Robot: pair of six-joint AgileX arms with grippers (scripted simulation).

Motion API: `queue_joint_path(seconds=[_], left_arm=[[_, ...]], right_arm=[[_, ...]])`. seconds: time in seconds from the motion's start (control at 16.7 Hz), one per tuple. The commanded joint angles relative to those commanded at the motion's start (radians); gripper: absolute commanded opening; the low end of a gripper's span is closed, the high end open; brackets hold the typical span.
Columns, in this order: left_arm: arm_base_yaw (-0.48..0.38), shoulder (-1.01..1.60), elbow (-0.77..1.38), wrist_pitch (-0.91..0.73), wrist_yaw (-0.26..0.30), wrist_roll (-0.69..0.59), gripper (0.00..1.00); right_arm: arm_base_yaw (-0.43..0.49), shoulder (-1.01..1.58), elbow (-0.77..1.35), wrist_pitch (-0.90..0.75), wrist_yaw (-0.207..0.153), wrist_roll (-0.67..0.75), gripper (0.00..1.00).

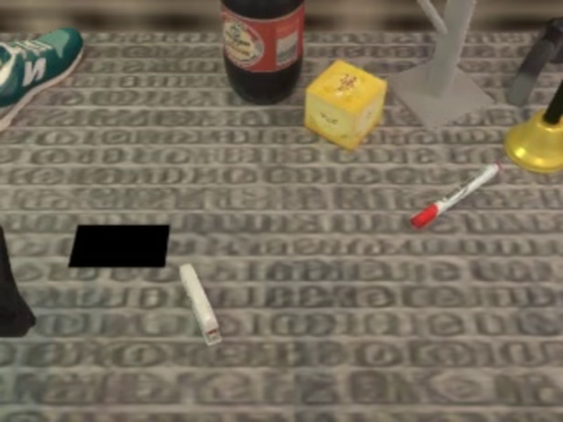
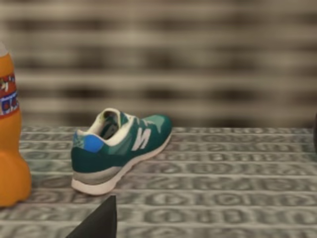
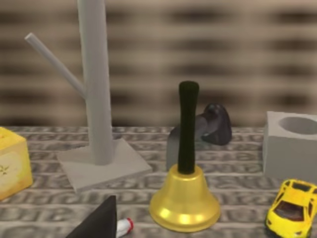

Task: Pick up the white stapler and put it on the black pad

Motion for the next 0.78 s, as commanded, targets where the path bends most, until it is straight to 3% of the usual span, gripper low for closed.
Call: queue_joint_path(seconds=[0.36,0.78], left_arm=[[-0.042,0.104,0.103,-0.082,0.002,-0.07,1.0],[-0.21,0.675,0.557,-0.453,-0.002,-0.37,1.0]], right_arm=[[0.0,0.0,0.0,0.0,0.0,0.0,1.0],[0.0,0.0,0.0,0.0,0.0,0.0,1.0]])
